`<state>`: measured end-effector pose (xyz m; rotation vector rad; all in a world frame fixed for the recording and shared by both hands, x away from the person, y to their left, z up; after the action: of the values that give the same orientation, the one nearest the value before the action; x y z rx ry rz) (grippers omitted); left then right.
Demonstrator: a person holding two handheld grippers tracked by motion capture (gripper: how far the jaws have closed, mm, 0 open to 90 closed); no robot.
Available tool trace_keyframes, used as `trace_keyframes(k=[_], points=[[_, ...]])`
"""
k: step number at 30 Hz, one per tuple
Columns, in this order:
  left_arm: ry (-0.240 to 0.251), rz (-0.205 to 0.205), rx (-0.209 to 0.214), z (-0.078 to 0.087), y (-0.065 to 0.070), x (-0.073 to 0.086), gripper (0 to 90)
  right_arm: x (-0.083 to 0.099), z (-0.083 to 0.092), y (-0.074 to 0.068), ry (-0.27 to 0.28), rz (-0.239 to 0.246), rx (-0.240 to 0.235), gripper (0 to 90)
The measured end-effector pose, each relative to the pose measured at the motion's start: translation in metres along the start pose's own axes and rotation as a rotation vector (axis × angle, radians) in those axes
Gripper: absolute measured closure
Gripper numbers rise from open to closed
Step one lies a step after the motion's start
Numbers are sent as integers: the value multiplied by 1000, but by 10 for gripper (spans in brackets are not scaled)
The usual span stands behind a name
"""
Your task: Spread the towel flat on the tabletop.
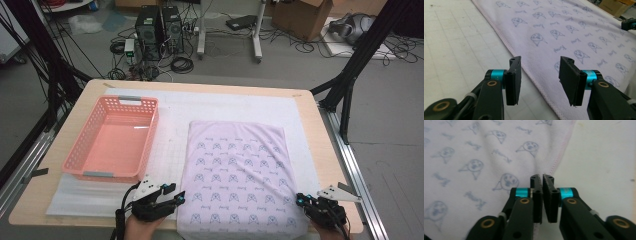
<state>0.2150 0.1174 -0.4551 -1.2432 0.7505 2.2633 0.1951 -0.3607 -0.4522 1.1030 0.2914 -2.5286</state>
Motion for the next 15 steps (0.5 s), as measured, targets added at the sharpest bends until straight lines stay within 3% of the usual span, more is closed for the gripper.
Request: trace_keyframes(k=[1,4,6,9,11,15], points=[[1,0,2,-1,-1,-1,521,0,2,1,-11,3,19,871],[9,0,12,-6,-5,-7,497,3,7,5,-15,-14,11,847],[14,-6,21,-9,-6,-11,472,2,10,6,-4,-8,16,688],[27,-13,35,-14,-8,-17,446,-6,10,17,83,-41,4,615],[23,-14,40,-18,-10,-19,438,-13,3,25,100,-51,10,619],[25,-13,40,-24,-15,-24,435,-42,-36,37,71,-78,27,662]])
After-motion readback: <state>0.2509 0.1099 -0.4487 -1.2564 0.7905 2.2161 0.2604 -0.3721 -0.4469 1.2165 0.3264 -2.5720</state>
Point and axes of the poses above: each handheld gripper's, and its own axes: z roughly backward along the jaws, x roughly out of its underside, y roughly to its right, the point moved 1 cm from there along -z, roughly forward along the jaws, and after that the axes turned 1 degree about -x, right-handed, at the moved point
